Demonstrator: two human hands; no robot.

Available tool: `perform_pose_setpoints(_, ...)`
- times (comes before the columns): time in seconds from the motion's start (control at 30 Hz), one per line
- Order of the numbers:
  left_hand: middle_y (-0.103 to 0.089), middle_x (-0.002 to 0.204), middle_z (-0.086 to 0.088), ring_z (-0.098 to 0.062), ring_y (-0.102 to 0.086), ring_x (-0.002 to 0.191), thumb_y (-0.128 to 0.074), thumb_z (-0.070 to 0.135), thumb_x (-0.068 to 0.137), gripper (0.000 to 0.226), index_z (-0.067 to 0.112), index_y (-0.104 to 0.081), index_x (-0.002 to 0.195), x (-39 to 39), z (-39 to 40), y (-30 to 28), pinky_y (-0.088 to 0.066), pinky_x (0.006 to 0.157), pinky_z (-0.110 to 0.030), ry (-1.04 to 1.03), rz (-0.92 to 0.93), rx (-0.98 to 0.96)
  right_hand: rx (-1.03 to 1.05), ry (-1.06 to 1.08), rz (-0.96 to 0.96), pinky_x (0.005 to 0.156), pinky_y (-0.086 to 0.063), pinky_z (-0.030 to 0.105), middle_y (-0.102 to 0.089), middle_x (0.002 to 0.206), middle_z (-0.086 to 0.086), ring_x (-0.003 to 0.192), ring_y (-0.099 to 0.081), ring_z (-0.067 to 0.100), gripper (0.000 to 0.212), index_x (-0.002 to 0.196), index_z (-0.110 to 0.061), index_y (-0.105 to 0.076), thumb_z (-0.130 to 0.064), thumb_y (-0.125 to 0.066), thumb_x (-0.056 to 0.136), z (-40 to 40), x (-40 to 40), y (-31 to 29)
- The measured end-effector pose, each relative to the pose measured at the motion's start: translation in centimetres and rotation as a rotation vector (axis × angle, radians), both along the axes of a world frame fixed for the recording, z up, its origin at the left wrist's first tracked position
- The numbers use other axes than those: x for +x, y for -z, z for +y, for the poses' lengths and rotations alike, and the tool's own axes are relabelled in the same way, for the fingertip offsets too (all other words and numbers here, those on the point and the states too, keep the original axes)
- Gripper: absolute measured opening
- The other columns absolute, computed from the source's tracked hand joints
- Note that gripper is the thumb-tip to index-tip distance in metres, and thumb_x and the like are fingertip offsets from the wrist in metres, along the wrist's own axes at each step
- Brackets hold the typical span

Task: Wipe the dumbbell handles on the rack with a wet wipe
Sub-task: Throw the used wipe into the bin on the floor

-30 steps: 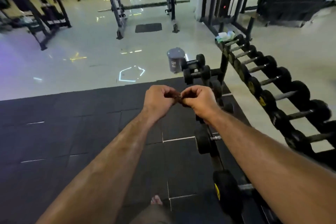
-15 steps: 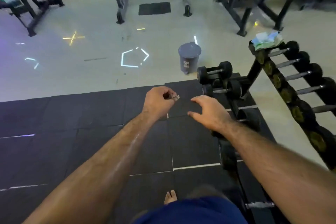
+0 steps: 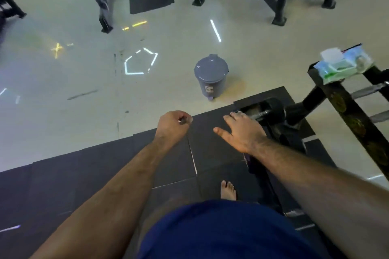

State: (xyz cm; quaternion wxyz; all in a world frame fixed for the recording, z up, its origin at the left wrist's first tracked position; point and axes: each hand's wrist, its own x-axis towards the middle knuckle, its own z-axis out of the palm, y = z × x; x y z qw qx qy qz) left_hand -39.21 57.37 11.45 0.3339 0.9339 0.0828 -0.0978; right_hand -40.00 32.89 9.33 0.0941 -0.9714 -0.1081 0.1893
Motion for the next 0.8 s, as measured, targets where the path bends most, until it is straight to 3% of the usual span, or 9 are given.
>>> perform_pose_setpoints(0.17, -0.078, 0.098, 0.008, -0.009, -0.071, 0.088, -0.070, 0.026, 0.096, 0.012, 0.024, -0.081, 0.098, 14.1, 2.7, 1.7, -0.051, 0.082, -0.020, 0.015, 0.011, -0.011, -0.088, -0.058, 0.043, 0.120, -0.040, 0.051, -0.048, 0.162, 0.010, 0.150, -0.041, 0.031, 0.092, 0.158, -0.019, -0.046, -0.083, -0.017, 0.099, 1.7, 14.2, 0.9)
perform_pose_setpoints(0.47, -0.078, 0.106, 0.005, -0.018, -0.072, 0.096, -0.066, 0.031, 0.096, 0.018, 0.022, -0.079, 0.105, 39.1, 7.7, 9.4, -0.058, 0.090, -0.032, 0.148, 0.118, -0.023, -0.167, -0.008, 0.168, 0.110, -0.047, 0.049, -0.058, 0.148, 0.007, 0.137, -0.052, 0.028, 0.095, 0.148, -0.018, -0.055, -0.086, -0.015, 0.095, 5.6, 36.1, 6.1)
perform_pose_setpoints(0.8, -0.077, 0.107, 0.003, -0.018, -0.070, 0.096, -0.064, 0.034, 0.098, 0.019, 0.021, -0.076, 0.107, 54.5, 11.8, 14.7, -0.058, 0.089, -0.033, 0.172, 0.213, -0.032, -0.112, 0.160, 0.318, 0.103, -0.050, 0.047, -0.061, 0.142, 0.006, 0.129, -0.055, 0.028, 0.075, 0.143, -0.018, -0.059, -0.077, -0.035, 0.103, 9.6, 50.7, 10.1)
